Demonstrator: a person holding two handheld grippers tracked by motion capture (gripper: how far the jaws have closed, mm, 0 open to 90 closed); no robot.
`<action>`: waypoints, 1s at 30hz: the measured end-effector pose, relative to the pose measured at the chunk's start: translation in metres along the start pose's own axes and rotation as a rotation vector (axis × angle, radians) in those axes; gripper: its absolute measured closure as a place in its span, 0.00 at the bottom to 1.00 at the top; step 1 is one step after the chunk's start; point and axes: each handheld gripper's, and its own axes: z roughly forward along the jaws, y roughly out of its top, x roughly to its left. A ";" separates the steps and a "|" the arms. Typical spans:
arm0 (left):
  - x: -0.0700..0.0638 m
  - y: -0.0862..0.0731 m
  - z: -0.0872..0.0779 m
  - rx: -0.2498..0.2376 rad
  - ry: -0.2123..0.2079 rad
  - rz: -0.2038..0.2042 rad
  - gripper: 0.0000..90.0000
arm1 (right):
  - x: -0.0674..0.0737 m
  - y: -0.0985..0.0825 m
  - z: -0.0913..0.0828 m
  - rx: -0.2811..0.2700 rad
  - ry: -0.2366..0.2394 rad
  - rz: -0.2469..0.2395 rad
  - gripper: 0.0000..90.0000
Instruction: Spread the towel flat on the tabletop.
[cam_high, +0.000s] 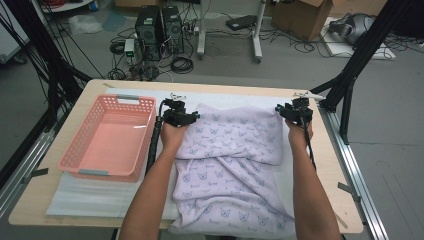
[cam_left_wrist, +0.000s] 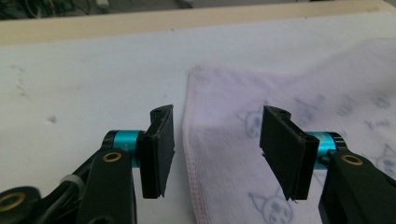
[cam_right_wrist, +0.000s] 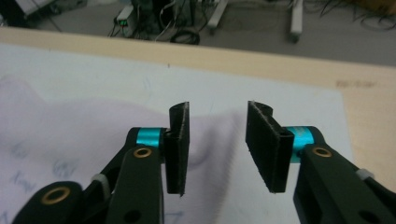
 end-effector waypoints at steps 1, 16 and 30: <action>-0.002 0.000 -0.001 0.010 -0.007 0.013 0.49 | -0.001 -0.003 -0.003 0.000 -0.004 -0.003 0.62; -0.030 -0.030 -0.025 0.117 -0.083 0.126 0.44 | 0.003 -0.037 -0.071 0.011 0.150 -0.096 0.51; -0.024 -0.061 -0.058 0.096 -0.094 0.088 0.41 | 0.025 -0.072 -0.104 0.081 0.223 -0.171 0.43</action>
